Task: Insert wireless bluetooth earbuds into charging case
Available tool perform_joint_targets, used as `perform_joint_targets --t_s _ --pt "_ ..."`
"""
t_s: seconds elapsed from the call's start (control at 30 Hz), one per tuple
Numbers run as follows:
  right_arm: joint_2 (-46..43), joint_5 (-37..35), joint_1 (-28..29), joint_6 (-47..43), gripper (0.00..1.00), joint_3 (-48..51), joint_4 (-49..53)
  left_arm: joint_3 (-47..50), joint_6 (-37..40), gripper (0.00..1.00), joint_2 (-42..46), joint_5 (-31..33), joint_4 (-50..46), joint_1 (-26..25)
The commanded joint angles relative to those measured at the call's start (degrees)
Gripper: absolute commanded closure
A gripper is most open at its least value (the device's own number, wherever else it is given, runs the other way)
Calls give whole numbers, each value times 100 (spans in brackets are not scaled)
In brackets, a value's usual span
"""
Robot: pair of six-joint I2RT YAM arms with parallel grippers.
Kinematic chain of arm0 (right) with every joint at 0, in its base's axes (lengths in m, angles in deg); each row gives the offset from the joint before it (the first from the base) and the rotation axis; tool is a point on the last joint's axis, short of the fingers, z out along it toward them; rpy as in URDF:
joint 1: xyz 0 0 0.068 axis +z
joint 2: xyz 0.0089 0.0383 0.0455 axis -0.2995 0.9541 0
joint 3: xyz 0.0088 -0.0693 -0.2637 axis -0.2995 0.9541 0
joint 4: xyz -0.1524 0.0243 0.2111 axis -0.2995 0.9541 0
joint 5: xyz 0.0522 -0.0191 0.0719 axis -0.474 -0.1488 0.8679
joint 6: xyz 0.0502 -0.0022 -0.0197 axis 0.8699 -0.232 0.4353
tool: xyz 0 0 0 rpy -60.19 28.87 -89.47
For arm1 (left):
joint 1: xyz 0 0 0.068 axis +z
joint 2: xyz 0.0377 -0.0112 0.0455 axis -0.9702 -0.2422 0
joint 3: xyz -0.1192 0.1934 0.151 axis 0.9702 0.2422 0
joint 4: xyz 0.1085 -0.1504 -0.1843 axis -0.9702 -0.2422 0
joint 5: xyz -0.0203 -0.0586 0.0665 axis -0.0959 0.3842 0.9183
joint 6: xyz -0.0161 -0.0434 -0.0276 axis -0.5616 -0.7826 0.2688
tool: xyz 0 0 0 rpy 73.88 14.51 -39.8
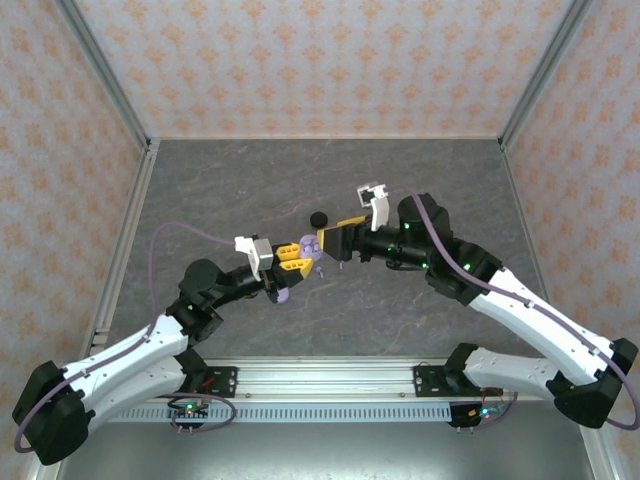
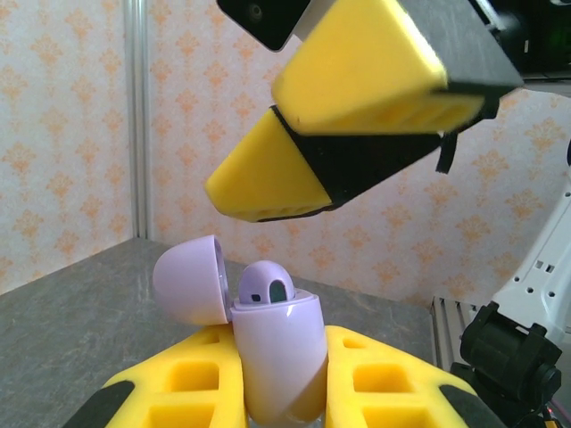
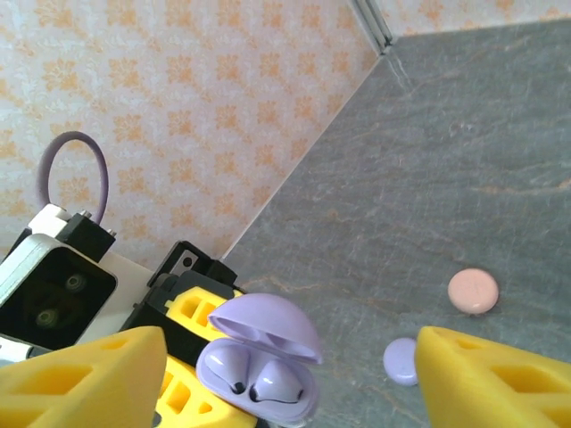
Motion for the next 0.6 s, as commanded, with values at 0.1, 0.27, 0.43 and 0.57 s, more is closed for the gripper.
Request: perform_joint_targets --t_s 0.1,0.27,0.43,0.57 --pt "114 1483 -207 377 11 496 -1078 -202 64 100 98 -78 289 -62" --pt "389 2058 -190 535 13 528 -1560 -228 90 100 68 -82 252 -83" --pt "421 2251 -155 577 17 510 -1882 -253 133 100 49 -69 174 -92" --pt "408 2347 -139 559 22 467 -1973 -271 181 100 44 -75 105 -87"
